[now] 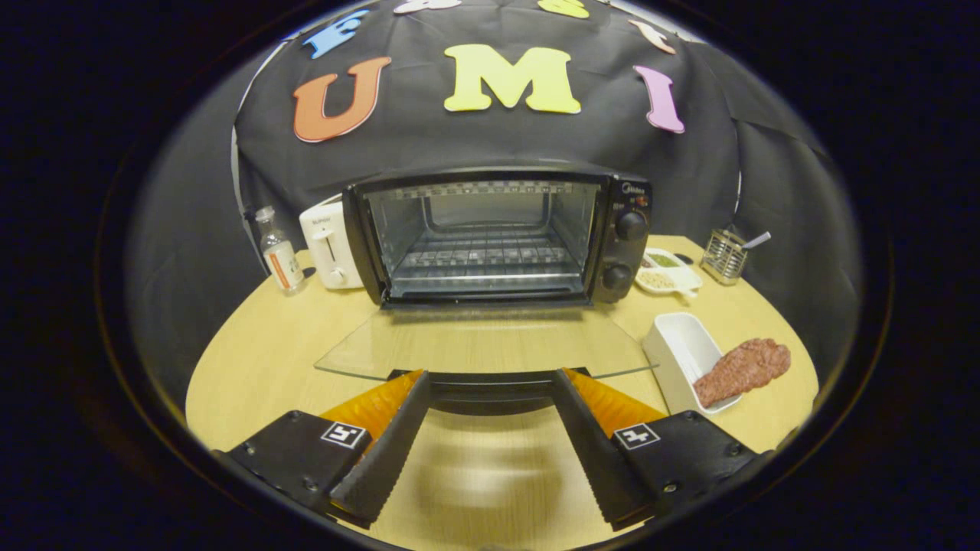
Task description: Open the toaster oven, put the food inside, and close the toaster oven door.
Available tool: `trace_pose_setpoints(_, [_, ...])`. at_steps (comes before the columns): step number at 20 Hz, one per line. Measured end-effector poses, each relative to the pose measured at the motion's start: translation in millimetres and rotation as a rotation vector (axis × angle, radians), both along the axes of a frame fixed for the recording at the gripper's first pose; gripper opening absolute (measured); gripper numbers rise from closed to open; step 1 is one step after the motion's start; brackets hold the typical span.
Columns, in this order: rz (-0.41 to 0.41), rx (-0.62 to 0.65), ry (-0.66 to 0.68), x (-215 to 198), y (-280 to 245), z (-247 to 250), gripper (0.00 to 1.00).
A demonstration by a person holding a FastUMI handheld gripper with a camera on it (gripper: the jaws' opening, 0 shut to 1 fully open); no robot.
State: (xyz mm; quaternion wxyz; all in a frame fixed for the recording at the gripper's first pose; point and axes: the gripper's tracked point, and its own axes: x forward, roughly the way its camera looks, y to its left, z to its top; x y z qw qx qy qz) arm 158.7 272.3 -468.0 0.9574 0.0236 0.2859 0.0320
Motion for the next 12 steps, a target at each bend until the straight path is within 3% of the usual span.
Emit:
trace_pose_setpoints(4, [-0.006,0.006,0.074,-3.7,-2.2,-26.2,1.0])
trace_pose_setpoints(12, [-0.006,-0.005,0.099,-3.9,-4.1,-42.4,1.0])
